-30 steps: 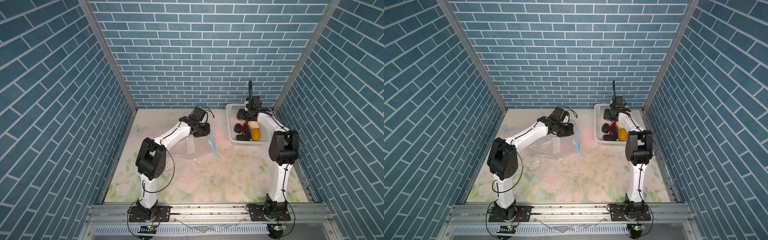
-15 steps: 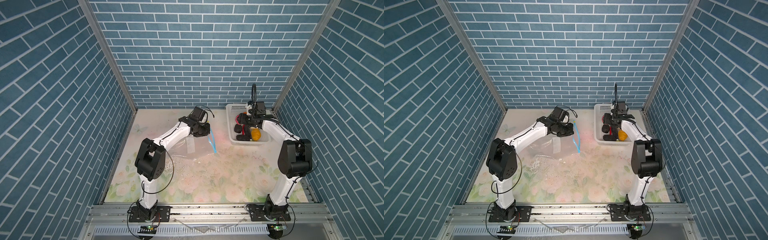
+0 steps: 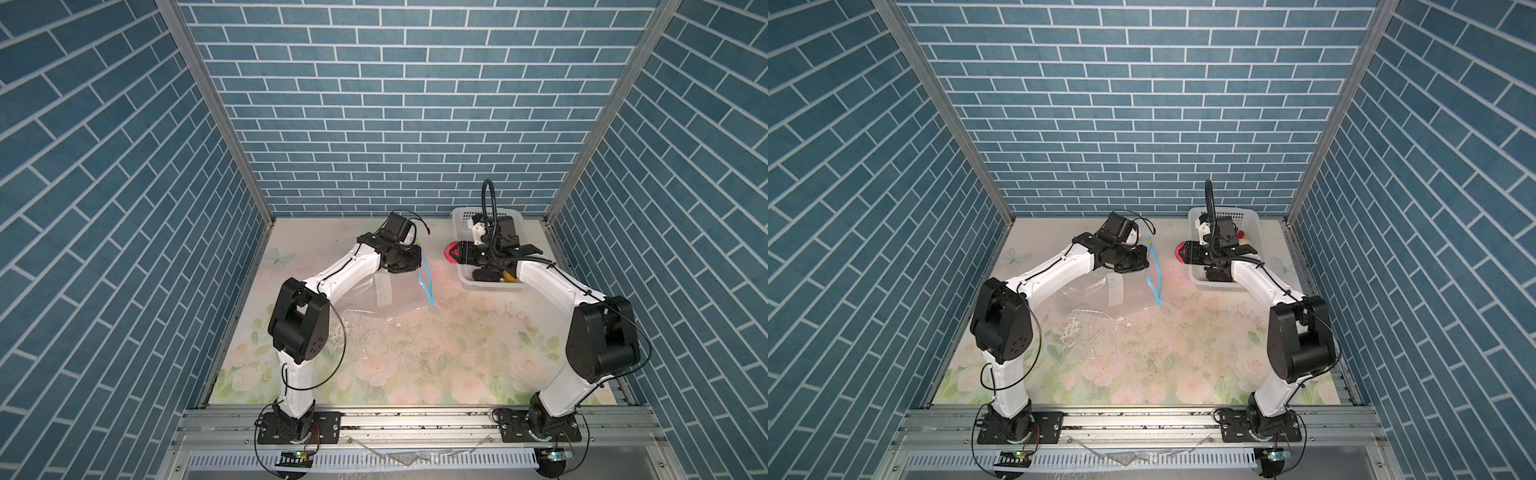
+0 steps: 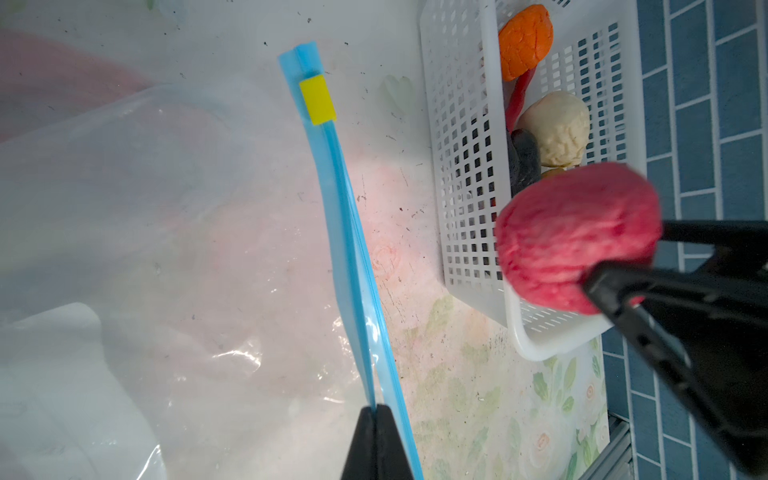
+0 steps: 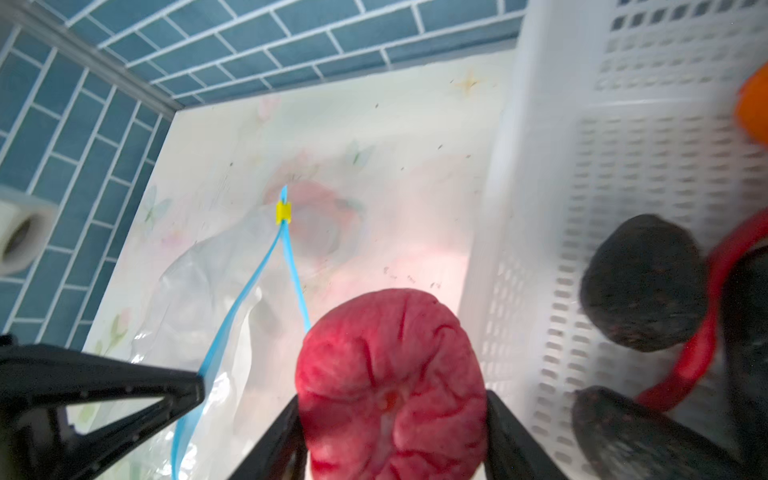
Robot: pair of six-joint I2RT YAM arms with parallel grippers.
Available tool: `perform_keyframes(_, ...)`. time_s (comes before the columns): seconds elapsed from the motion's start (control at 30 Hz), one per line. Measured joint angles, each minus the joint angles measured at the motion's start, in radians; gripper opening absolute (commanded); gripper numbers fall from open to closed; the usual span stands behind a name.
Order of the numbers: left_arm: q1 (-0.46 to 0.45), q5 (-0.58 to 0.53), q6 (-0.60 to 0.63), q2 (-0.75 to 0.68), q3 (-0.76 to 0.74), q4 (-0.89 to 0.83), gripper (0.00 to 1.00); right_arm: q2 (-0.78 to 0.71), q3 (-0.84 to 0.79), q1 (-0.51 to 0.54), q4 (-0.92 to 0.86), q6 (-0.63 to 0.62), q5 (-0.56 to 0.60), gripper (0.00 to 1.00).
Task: Place the food in the zip-top bag and seal the zipper
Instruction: 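Lift the pink food with the right gripper and carry it toward the bag mouth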
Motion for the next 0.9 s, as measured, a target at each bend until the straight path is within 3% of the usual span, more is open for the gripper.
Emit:
perform_keyframes(0.37, 0.000, 0.000, 0.000, -0.010, -0.002, 0.000, 0.01, 0.001, -0.078, 0.022, 0.133, 0.095, -0.169, 0.60)
perform_keyframes(0.9, -0.001, 0.000, 0.000, -0.010, -0.002, 0.001, 0.01, 0.005, -0.086, 0.045, 0.153, 0.128, -0.235, 0.59)
